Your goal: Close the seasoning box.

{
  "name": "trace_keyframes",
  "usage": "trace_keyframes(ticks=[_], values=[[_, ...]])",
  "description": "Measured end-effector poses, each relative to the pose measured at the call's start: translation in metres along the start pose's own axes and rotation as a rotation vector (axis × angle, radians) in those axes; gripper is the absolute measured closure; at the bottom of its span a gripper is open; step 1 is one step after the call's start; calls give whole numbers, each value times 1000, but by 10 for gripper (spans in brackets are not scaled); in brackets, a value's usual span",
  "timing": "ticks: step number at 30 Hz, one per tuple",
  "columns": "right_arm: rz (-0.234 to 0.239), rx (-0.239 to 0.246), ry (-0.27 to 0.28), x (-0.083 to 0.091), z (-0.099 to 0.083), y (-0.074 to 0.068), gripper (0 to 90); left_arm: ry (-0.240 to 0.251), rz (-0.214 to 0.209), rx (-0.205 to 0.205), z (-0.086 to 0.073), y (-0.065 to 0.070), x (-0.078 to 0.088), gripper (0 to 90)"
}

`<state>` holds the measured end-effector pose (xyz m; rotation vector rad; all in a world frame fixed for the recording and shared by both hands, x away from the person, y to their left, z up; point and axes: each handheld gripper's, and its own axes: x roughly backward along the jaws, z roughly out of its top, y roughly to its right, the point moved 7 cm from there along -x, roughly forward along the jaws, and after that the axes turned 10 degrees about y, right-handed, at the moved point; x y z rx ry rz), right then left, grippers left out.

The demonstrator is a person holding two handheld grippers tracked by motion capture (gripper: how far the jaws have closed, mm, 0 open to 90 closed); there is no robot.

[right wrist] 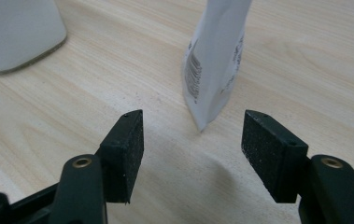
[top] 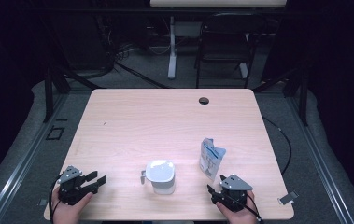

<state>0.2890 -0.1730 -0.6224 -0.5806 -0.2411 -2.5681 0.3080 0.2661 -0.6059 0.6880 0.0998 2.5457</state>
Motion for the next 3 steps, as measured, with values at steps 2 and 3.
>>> trace_keyframes(ticks=[2,3], values=[[-14,-6,7,2,1,2,386,7,10,5,2,-1,1,480],[-18,-12,13,3,1,2,386,8,11,6,3,-1,2,473]])
